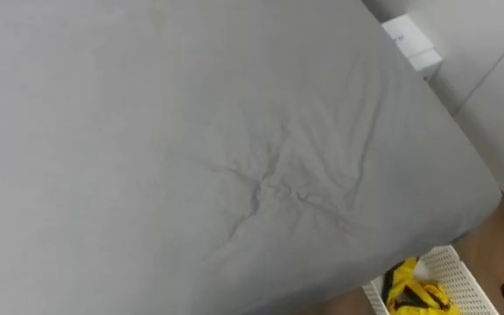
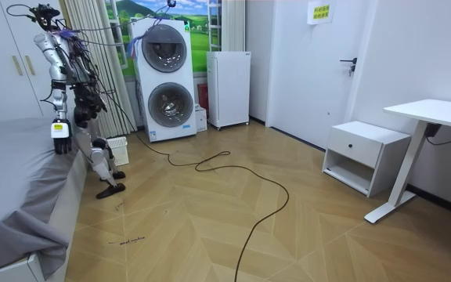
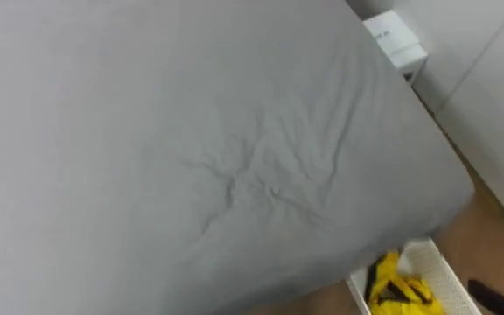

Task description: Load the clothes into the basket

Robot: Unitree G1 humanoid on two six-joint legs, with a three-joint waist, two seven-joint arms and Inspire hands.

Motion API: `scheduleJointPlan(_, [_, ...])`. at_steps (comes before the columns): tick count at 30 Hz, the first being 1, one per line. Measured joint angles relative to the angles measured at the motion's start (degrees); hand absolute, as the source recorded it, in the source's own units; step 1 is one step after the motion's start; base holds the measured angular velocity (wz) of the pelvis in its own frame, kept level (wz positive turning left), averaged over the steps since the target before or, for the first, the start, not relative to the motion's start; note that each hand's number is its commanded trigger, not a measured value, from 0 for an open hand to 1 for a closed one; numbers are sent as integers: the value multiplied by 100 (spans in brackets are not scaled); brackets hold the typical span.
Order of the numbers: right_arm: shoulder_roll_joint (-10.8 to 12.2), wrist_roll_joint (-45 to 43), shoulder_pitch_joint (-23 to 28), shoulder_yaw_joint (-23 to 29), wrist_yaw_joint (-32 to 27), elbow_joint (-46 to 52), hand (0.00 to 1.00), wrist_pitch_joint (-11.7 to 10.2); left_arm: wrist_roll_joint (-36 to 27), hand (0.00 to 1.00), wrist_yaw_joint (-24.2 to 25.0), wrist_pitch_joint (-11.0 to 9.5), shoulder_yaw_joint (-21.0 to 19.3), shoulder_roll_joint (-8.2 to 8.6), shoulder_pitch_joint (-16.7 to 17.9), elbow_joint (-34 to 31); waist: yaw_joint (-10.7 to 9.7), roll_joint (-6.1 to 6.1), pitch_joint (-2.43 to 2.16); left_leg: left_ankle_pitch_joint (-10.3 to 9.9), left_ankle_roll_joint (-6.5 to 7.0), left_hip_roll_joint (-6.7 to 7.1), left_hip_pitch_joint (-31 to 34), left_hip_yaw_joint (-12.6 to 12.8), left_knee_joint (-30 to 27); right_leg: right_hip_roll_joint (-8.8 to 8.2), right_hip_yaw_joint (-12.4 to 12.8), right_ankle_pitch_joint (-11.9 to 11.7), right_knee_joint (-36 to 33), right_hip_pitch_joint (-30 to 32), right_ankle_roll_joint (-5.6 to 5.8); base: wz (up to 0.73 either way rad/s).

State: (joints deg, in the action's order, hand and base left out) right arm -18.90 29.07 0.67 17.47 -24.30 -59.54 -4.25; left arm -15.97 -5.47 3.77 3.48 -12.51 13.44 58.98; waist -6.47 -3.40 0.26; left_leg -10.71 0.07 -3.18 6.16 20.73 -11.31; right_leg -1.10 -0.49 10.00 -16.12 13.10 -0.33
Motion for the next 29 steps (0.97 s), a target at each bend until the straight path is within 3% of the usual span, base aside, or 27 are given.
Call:
scheduleJointPlan(1, [134, 12, 88, -90, 124, 24, 0, 10, 93, 0, 1, 1, -53, 0, 12, -4, 15, 63, -33, 1, -3, -4, -69, -84, 8, 0, -91, -11, 118, -160, -9, 21])
scheduleJointPlan(4, [410, 65, 255, -290, 442, 22, 0, 43, 482, 0, -20, 30, -161, 11, 12, -162, 62, 230, -26, 11, -21, 7, -284, -342, 84, -12, -349, -35, 375, -569, -3, 47])
scheduleJointPlan(8, [680, 43, 309, -741, 863, -39, 0, 57, 819, 0, -64, 29, -175, 81, -5, -164, 188, 317, -19, 10, -22, 51, -501, -536, 113, -49, -504, -34, 567, -939, 13, 28])
scheduleJointPlan(10, [909, -168, 331, -946, 1129, -145, 0, 65, 947, 0, -175, 19, -336, 235, -63, -160, 208, 340, -4, 11, -22, 85, -600, -671, 179, -71, -647, -20, 647, -1115, 34, 33])
scheduleJointPlan(13, [1109, -490, 314, -1226, 1465, -447, 0, 123, 1106, 0, -263, -7, -343, 303, -78, -126, 253, 376, 0, 10, -21, 107, -693, -749, 189, -94, -759, -13, 672, -1282, 47, 20])
scheduleJointPlan(18, [1148, -873, 408, -1835, 1818, -628, 0, 276, 1319, 0, -378, -21, -345, 366, -175, -125, 390, 414, 14, 10, -21, 123, -683, -852, 188, -103, -885, -10, 738, -1380, 50, 14])
scheduleJointPlan(24, [1192, -1103, 374, -2141, 1983, -891, 0, 318, 1342, 0, -430, -96, -395, 531, -278, -145, 527, 407, 22, 11, -19, 207, -688, -1165, 175, -177, -1118, 29, 760, -1517, 102, 22])
scheduleJointPlan(29, [1187, -1191, 349, -2294, 2011, -986, 0, 416, 1338, 0, -397, -185, -381, 552, -278, -109, 661, 397, 47, 10, -17, 228, -728, -1243, 177, -183, -1177, 34, 817, -1620, 110, 8])
